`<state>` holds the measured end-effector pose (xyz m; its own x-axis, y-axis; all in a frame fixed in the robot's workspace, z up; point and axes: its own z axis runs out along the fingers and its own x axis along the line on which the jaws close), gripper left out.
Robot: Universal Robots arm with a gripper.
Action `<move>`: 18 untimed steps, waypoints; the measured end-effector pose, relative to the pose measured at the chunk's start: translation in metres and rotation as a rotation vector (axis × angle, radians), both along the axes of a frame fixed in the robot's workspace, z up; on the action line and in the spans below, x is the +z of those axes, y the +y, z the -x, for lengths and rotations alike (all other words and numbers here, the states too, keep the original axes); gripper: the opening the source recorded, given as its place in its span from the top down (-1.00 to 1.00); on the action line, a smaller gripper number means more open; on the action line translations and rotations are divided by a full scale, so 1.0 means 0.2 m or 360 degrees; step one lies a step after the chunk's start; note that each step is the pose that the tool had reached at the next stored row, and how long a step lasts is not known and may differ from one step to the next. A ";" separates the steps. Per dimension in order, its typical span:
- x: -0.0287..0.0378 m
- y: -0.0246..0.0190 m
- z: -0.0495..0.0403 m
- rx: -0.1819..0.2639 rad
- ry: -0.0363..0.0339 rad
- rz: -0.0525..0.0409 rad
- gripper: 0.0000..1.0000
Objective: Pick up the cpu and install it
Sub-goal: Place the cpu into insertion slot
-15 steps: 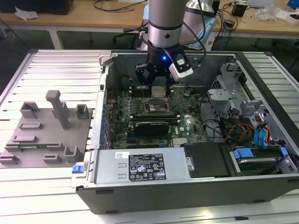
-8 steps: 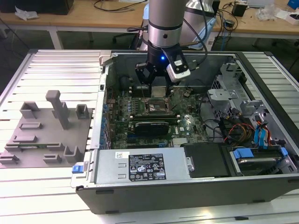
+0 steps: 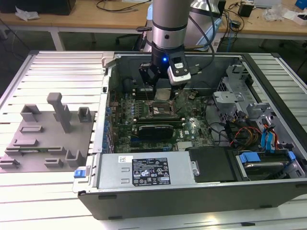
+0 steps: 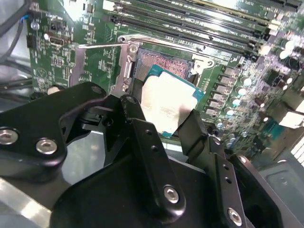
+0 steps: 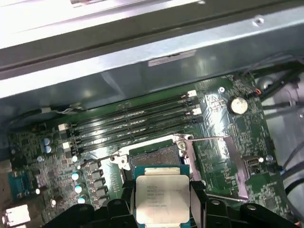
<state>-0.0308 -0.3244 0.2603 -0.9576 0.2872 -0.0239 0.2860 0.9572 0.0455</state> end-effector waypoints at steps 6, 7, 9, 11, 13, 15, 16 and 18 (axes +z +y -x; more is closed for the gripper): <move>0.000 0.000 0.000 -0.0214 0.0000 0.0000 -0.09; 0.000 0.000 0.000 -0.0256 0.0000 0.0000 -0.09; 0.000 0.000 0.000 -0.0330 0.0000 0.0000 -0.09; -0.001 0.000 0.000 -0.0392 0.0000 0.0000 -0.09; -0.001 0.000 0.000 -0.0443 0.0000 0.0000 -0.09; -0.002 0.000 0.000 -0.0508 0.0000 0.0000 -0.09; -0.003 0.000 0.000 -0.0535 0.0000 0.0000 -0.09; -0.003 0.000 0.000 -0.0600 0.0000 0.0000 -0.09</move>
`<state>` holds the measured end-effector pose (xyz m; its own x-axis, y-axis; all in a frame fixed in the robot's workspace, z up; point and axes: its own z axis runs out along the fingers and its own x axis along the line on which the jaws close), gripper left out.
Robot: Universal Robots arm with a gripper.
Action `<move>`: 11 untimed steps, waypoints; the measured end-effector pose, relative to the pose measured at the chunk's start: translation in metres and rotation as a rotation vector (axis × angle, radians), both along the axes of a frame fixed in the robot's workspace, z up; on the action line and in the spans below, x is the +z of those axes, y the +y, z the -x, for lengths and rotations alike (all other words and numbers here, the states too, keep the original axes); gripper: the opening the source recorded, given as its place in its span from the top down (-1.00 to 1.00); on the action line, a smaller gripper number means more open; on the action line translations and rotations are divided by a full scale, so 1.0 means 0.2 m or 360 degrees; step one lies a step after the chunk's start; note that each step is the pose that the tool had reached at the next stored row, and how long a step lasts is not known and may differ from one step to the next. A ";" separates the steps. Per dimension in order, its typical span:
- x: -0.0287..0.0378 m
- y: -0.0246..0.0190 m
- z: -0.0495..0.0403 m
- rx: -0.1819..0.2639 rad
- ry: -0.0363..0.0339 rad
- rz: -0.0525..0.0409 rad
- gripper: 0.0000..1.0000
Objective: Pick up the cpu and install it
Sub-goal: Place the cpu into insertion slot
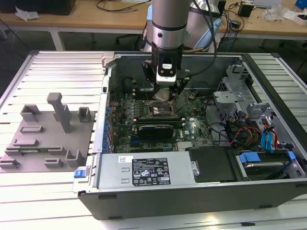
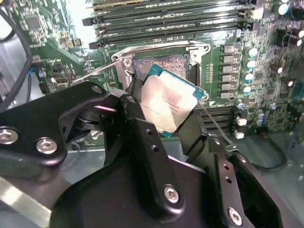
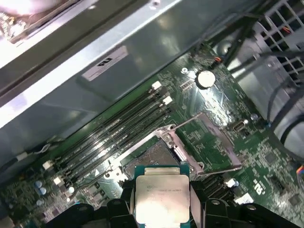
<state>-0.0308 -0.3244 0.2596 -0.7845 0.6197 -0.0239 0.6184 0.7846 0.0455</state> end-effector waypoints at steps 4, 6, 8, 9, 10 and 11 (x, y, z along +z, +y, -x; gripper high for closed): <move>-0.001 0.000 0.000 -0.0136 0.0000 0.0000 -0.09; -0.002 0.000 0.000 -0.0182 0.0000 0.0000 -0.09; -0.002 0.000 0.000 -0.0240 0.0000 0.0000 -0.09; -0.002 0.000 0.000 -0.0281 0.0000 0.0000 -0.09; -0.002 0.000 0.000 -0.0330 0.0000 0.0000 -0.09; -0.002 0.000 0.000 -0.0376 0.0000 0.0000 -0.09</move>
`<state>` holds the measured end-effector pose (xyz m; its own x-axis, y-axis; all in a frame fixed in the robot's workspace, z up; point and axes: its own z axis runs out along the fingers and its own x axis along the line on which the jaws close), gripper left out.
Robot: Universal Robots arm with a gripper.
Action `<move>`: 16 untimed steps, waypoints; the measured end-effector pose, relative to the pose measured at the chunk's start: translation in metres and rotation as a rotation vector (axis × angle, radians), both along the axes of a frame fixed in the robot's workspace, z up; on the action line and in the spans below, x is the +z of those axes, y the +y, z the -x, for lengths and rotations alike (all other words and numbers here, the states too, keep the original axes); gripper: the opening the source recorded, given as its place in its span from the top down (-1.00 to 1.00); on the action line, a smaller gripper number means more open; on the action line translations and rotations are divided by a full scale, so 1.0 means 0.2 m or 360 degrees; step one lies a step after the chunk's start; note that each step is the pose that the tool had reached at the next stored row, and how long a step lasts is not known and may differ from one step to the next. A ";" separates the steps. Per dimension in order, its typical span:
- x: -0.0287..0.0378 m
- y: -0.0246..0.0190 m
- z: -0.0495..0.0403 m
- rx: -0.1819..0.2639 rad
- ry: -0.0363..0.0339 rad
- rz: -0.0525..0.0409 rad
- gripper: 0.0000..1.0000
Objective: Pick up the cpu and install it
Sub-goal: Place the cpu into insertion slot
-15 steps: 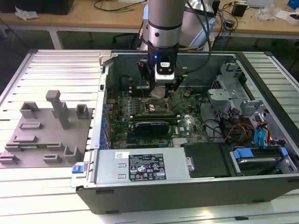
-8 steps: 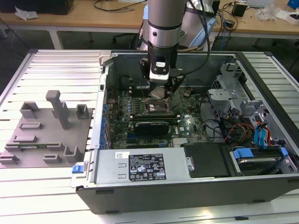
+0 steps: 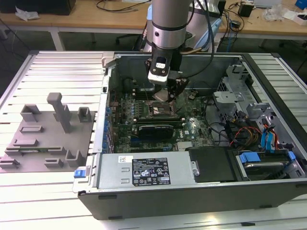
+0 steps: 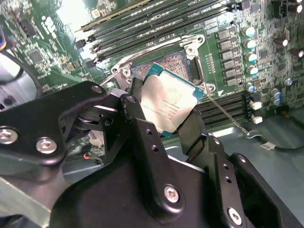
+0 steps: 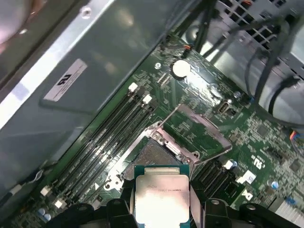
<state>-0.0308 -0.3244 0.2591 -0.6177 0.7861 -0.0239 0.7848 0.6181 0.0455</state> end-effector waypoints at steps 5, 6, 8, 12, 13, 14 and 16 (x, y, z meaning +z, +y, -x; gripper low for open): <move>-0.001 0.000 0.000 -0.0171 0.0000 0.0000 -0.09; -0.001 0.000 0.000 -0.0210 0.0000 0.0000 -0.09; -0.002 0.000 0.000 -0.0305 0.0000 0.0000 -0.09; -0.003 0.000 0.000 -0.0459 0.0000 0.0000 -0.09; -0.003 0.000 0.000 -0.0486 0.0000 0.0000 -0.09; -0.003 0.000 0.000 -0.0515 0.0000 0.0000 -0.09; -0.003 0.000 0.000 -0.0572 0.0000 0.0000 -0.09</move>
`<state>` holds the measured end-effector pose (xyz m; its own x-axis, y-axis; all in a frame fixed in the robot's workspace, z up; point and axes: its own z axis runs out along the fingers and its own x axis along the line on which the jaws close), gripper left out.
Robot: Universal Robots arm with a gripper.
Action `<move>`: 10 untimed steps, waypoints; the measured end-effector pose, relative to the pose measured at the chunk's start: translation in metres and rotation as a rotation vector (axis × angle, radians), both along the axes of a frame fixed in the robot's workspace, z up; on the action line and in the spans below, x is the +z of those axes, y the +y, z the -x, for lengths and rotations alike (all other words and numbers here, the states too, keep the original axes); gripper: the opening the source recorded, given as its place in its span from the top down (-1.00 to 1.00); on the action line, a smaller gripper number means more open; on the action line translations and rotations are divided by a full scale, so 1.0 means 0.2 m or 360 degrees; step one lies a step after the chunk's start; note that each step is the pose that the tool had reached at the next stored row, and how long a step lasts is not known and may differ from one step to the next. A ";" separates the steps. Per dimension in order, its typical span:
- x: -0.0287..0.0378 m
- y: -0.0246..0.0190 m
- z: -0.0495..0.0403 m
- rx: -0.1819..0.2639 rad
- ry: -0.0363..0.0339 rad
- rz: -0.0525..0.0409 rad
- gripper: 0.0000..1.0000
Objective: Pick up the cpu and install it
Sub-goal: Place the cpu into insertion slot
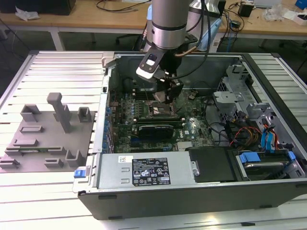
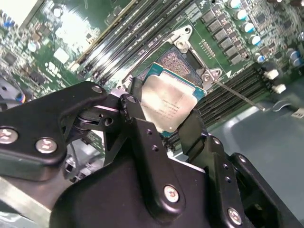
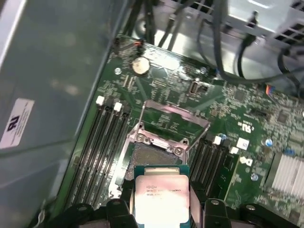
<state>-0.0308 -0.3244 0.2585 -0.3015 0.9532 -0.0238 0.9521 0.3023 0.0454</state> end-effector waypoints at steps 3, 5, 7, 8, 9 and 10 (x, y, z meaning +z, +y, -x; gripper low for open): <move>-0.001 0.000 0.000 -0.0089 0.0000 0.0000 -0.09; -0.001 0.000 0.000 -0.0149 0.0000 0.0000 -0.09; -0.001 0.000 0.000 -0.0204 0.0000 0.0000 -0.09; -0.001 0.000 0.000 -0.0254 0.0000 0.0000 -0.09; -0.002 0.000 0.000 -0.0302 0.0000 0.0000 -0.09; -0.002 0.000 0.000 -0.0338 0.0000 0.0000 -0.09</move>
